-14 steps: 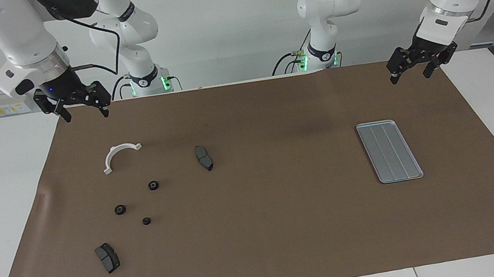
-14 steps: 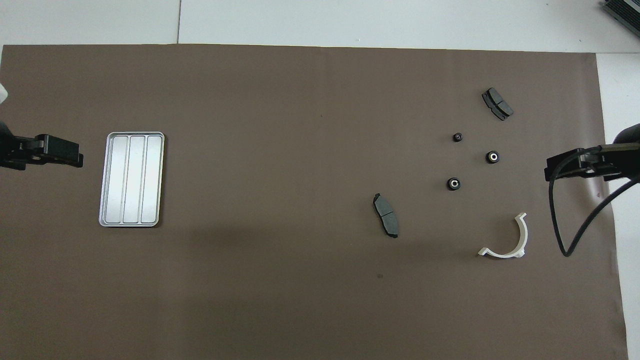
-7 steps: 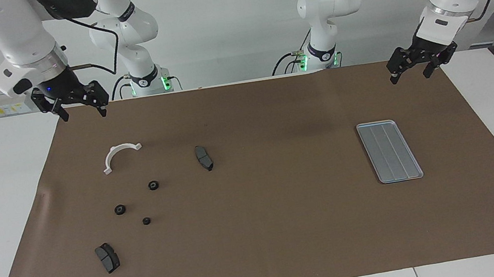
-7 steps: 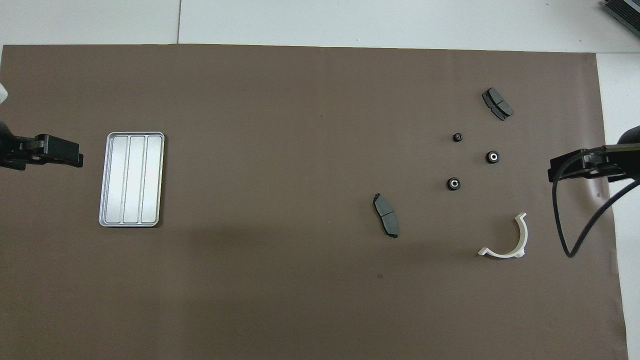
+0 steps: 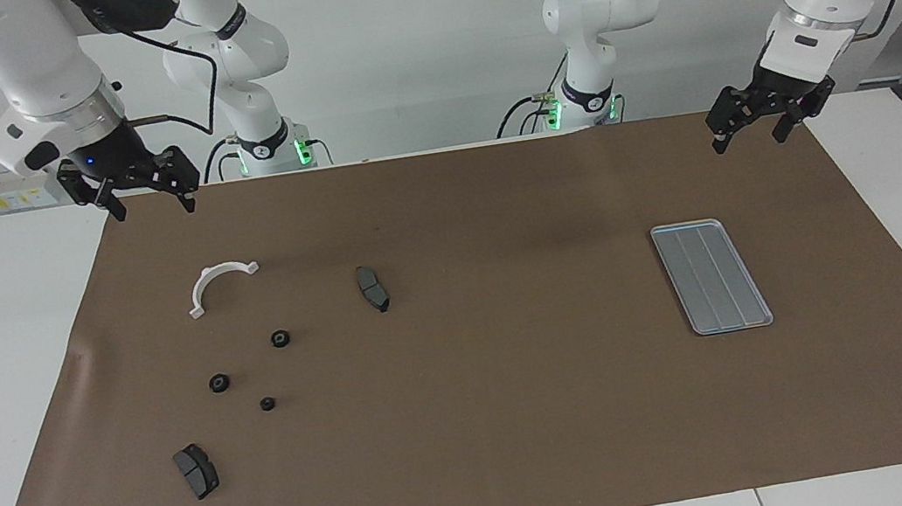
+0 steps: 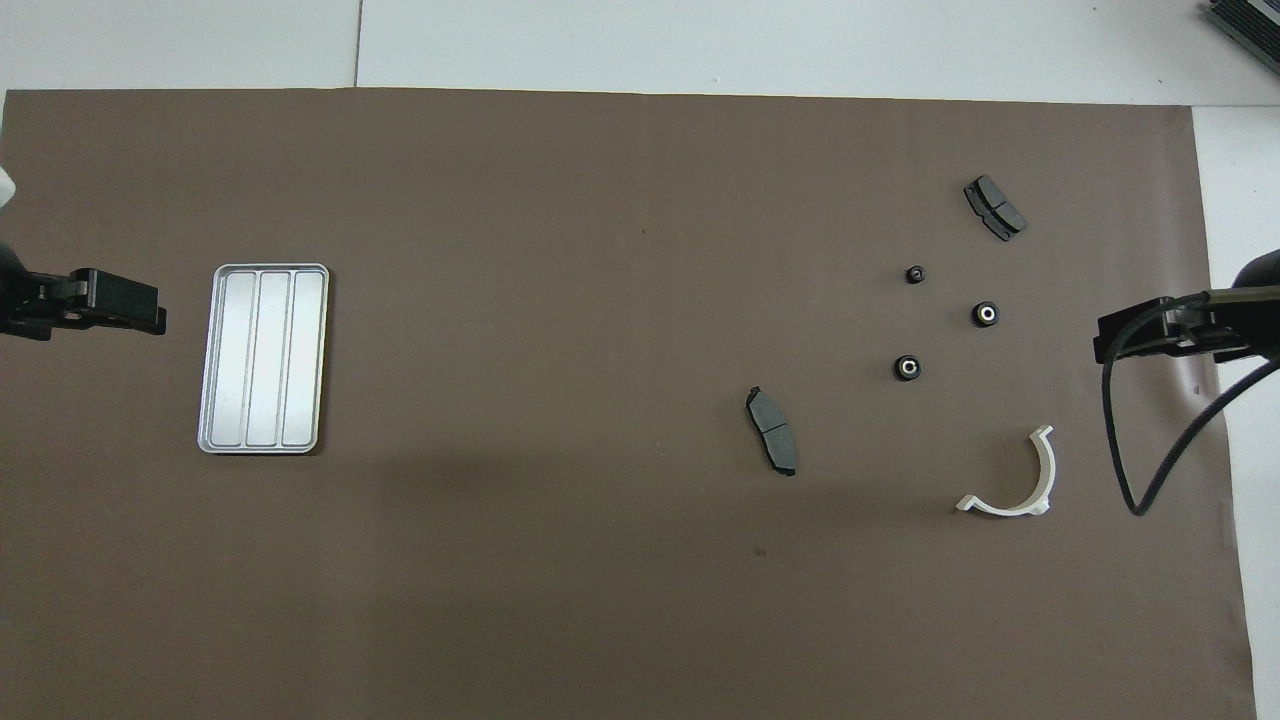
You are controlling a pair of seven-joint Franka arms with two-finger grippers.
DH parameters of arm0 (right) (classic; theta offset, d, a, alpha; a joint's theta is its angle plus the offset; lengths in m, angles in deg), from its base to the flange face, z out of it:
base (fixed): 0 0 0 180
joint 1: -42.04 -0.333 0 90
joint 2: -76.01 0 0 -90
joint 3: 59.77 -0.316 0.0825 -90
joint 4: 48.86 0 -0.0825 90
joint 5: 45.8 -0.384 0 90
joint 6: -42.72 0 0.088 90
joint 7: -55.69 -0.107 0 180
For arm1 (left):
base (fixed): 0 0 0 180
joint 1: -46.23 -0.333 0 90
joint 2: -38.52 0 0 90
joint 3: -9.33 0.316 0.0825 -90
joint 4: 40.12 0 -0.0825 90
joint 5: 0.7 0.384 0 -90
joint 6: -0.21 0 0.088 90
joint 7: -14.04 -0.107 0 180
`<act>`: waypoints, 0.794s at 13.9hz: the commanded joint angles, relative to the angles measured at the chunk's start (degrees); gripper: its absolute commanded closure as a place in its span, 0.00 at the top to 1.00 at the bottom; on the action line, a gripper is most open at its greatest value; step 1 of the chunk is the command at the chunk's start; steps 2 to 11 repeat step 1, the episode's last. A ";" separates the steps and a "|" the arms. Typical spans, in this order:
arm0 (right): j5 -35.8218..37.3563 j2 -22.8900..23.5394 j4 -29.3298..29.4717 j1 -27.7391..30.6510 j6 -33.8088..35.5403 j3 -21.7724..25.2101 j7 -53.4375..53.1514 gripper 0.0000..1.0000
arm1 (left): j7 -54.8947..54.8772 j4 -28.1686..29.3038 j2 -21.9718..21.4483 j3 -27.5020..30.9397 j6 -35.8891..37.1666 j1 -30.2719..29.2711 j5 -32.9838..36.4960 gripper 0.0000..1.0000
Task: Place bearing gear from tray to pile
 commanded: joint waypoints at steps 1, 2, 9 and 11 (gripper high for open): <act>-0.41 -0.49 -0.19 0.25 0.27 -0.09 1.26 1.00 | -1.26 1.90 -1.78 -0.28 -0.52 -0.77 -0.65 1.00; -0.41 -0.49 -0.19 0.25 0.27 -0.09 1.26 1.00 | -1.26 1.90 -1.78 -0.28 -0.52 -0.77 -0.65 1.00; -0.41 -0.49 -0.19 0.25 0.27 -0.09 1.26 1.00 | -1.26 1.90 -1.78 -0.28 -0.52 -0.77 -0.65 1.00; -0.41 -0.49 -0.19 0.25 0.27 -0.09 1.26 1.00 | -1.26 1.90 -1.78 -0.28 -0.52 -0.77 -0.65 1.00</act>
